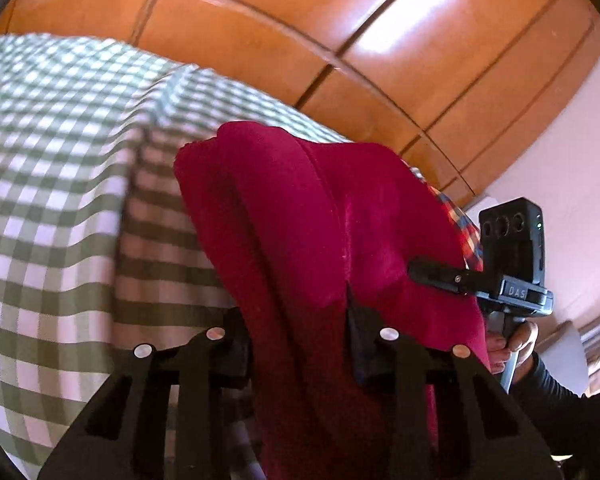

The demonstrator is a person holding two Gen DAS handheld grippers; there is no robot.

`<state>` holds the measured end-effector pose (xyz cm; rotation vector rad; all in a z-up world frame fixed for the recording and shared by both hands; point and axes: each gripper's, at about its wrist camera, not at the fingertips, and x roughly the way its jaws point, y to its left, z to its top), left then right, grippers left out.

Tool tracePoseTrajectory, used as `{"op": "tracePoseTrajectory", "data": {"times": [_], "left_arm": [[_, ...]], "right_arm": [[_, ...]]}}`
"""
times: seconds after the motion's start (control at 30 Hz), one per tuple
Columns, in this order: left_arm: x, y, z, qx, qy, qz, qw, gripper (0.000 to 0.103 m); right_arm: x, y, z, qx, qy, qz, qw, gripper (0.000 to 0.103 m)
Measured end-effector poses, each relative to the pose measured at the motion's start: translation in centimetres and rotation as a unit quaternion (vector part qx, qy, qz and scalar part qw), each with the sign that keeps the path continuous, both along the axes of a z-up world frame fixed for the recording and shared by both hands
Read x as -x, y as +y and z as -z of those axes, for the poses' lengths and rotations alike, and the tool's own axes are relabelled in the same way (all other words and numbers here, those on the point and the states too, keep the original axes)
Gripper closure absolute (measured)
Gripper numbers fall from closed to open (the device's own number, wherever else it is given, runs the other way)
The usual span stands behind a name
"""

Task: Fold small clothes

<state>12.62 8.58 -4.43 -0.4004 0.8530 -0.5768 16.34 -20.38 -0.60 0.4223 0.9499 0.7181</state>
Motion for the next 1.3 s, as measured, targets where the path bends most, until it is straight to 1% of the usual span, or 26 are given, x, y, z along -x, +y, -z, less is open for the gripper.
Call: {"op": "tracePoseTrajectory", "data": {"times": [0.07,0.2,0.33,0.43,0.53,0.63,0.7,0.73,0.77,0.83,0.87,0.9,0.97,1.0,1.03,1.07,1.13,1.17,1.2,1.3], "left_arm": [[0.2,-1.3,-1.2,-0.001,-0.014,0.014,0.9998,0.069],[-1.3,-6.0,-3.4,-0.001,-0.036,0.054,0.9979,0.069],[-4.3,-12.7,-5.3,-0.016,-0.051,0.103,0.9932,0.069],[-7.2,-18.7,-6.6,-0.033,-0.063,0.143,0.9871,0.069],[-9.0,-23.2,-7.1,-0.052,-0.069,0.166,0.9823,0.07],[-11.1,-27.9,-6.9,-0.082,-0.072,0.186,0.9766,0.072],[-12.2,-31.3,-6.0,-0.123,-0.075,0.197,0.9698,0.072],[-12.6,-32.6,-5.4,-0.142,-0.072,0.198,0.9671,0.072],[-13.0,-34.0,-4.4,-0.168,-0.068,0.2,0.9628,0.072],[-13.3,-37.1,-1.8,-0.243,-0.065,0.199,0.9472,0.065],[-13.2,-37.5,-1.1,-0.251,-0.07,0.199,0.9448,0.063],[-13.1,-37.6,-0.9,-0.253,-0.077,0.194,0.9446,0.06],[-13.1,-37.4,-1.1,-0.256,-0.075,0.18,0.9469,0.051],[-13.0,-37.1,-1.3,-0.26,-0.077,0.176,0.9462,0.048],[-13.3,-37.4,-1.3,-0.261,-0.077,0.175,0.9461,0.048],[-13.3,-37.2,-1.5,-0.262,-0.078,0.17,0.9467,0.048],[-12.7,-36.6,-2.1,-0.267,-0.088,0.153,0.9475,0.048],[-11.8,-36.1,-2.8,-0.273,-0.099,0.138,0.947,0.048],[-11.5,-36.4,-3.0,-0.277,-0.106,0.128,0.9465,0.048],[-10.4,-35.2,-4.3,-0.296,-0.13,0.085,0.9425,0.047]], "right_arm": [[0.8,-1.7,-1.1,0.002,-0.016,0.018,1.0,0.06],[2.5,-6.7,-3.4,0.01,-0.045,0.074,0.996,0.06],[3.5,-13.0,-5.1,0.021,-0.067,0.145,0.987,0.06],[3.5,-17.7,-5.7,0.026,-0.069,0.195,0.978,0.06],[3.1,-21.5,-5.5,0.031,-0.062,0.236,0.969,0.06],[2.7,-25.0,-4.1,0.041,-0.047,0.282,0.957,0.06],[2.6,-26.8,-2.4,0.052,-0.028,0.315,0.947,0.06],[2.5,-27.4,-1.0,0.059,-0.012,0.336,0.94,0.06],[2.5,-28.0,0.8,0.063,0.013,0.356,0.932,0.059],[2.7,-28.6,3.6,0.071,0.043,0.379,0.922,0.053],[3.1,-28.8,4.4,0.069,0.035,0.386,0.919,0.052],[3.6,-28.9,4.8,0.059,0.024,0.392,0.918,0.052],[3.4,-29.2,4.7,0.052,0.03,0.395,0.917,0.048],[3.4,-29.2,4.5,0.056,0.032,0.393,0.917,0.043],[3.2,-29.1,4.1,0.065,0.034,0.389,0.918,0.039],[3.0,-29.1,3.8,0.071,0.034,0.388,0.918,0.037],[3.3,-29.2,2.9,0.085,0.036,0.387,0.918,0.027],[3.4,-29.1,2.3,0.092,0.037,0.391,0.915,0.025],[3.8,-29.2,1.9,0.098,0.036,0.396,0.912,0.025],[5.1,-28.7,0.2,0.127,0.018,0.409,0.903,0.023]]}}
